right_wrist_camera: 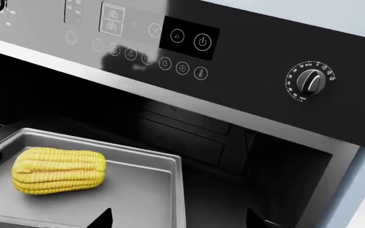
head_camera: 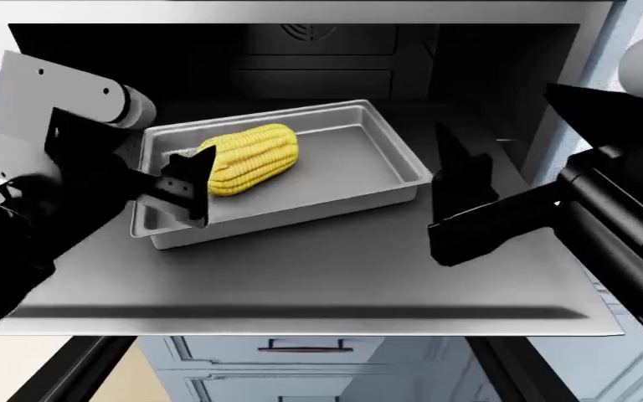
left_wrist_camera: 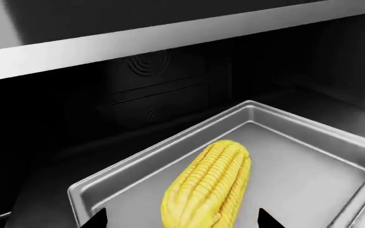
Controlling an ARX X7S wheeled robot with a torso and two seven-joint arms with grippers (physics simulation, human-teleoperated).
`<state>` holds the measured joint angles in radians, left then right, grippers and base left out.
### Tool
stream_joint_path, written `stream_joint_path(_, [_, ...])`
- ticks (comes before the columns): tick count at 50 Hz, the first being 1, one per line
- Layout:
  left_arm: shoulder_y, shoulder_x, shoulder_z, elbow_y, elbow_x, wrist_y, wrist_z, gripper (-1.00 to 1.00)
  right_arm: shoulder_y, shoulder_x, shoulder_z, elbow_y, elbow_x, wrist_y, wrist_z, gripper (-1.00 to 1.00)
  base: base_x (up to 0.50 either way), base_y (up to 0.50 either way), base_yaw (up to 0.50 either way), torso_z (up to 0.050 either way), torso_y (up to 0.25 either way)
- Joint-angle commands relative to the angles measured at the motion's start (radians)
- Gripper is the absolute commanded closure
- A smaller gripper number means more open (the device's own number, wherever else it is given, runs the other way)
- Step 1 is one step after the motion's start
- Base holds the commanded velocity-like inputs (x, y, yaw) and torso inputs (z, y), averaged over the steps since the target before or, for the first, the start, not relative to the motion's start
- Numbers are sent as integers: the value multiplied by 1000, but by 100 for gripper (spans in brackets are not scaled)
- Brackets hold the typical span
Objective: Place the corn on the top rack of the oven.
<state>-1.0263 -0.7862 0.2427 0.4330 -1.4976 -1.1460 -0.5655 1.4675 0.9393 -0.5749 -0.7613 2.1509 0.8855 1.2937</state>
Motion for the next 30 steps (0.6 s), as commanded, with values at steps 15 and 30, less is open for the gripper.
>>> stream_joint_path(15, [568,-214,-689,475,-286,244,-70,-100,-81,-30,340,-286,274,-60,276,-100,0,0,0,0,0])
stream_joint_path(30, [779,-40,-1306,613,-389,81,106,-100,87,65,496,-286,439,-51,277,-100,0,0,0,0,0])
